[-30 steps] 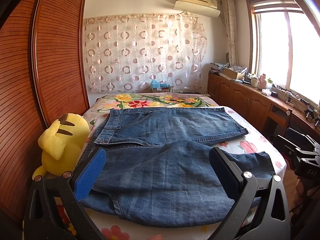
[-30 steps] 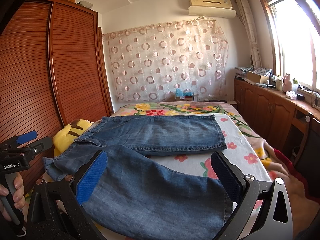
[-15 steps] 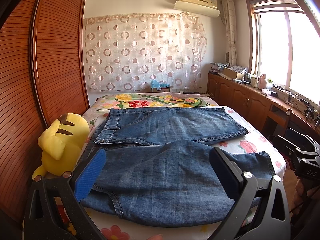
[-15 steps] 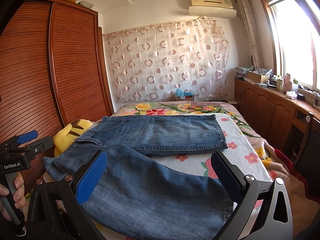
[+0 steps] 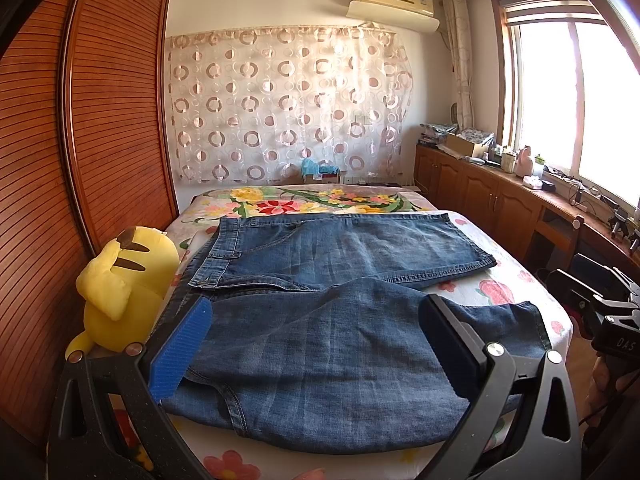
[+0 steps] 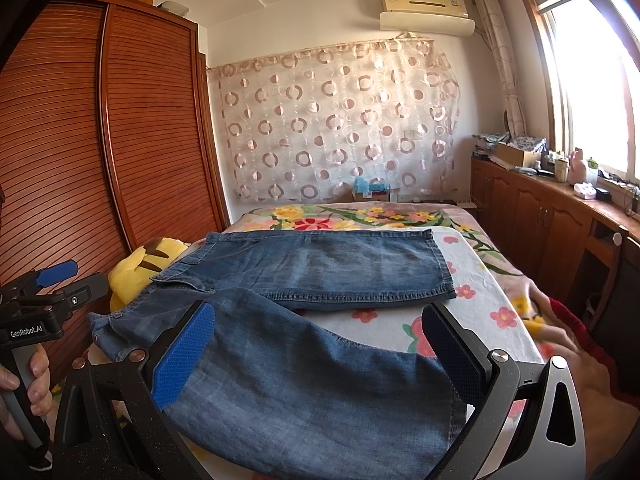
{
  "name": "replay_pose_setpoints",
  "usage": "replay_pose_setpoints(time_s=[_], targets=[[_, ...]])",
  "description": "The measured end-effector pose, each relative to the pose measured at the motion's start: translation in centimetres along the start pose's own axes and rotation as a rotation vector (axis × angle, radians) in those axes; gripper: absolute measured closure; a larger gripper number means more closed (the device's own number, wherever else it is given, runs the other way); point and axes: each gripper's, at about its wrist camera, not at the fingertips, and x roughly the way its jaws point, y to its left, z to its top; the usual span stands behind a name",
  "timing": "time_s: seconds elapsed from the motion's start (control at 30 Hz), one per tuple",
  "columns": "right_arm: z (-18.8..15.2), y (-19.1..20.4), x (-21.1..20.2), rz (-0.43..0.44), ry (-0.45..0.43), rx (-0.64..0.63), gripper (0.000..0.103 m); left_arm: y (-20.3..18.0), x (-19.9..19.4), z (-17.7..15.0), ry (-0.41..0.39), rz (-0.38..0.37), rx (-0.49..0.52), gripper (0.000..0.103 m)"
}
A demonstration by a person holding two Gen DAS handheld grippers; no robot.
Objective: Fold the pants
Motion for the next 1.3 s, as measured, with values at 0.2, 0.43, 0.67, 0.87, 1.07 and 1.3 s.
replay_pose_setpoints(time_s=[0.2, 0.43, 0.67, 0.87, 1.07, 1.3], targets=[[-0.3, 0.0, 1.1, 0.036, 0.057, -0.019, 0.000, 0.4, 0.3, -0.2, 0.050, 0.001, 0.000, 0.000], [-0.5, -0.4, 2.5, 0.068, 0.128, -0.030, 0.000, 1.3, 1.9, -1.8, 0.115, 0.009, 0.001, 0.000], [0.1, -0.9, 3.7, 0.072, 0.178, -0.040, 0.000, 2.4, 3.0, -2.8, 0.149, 0.015, -0.010, 0.000], [0.4, -1.4, 4.5, 0.075, 0.220, -0.057, 0.000, 3.9, 3.9, -3.5, 0.173, 0.020, -0.030, 0.000], [-0.1, -2.1, 5.9, 0.068, 0.273, -0.058, 0.000, 6.4, 4.7, -4.6, 0.205, 0.048, -0.057, 0.000], [-0.2, -2.6, 6.9, 0.025, 0.320, -0.067, 0.001, 10.3, 5.0, -5.8, 0.214, 0.104, -0.119, 0.000]])
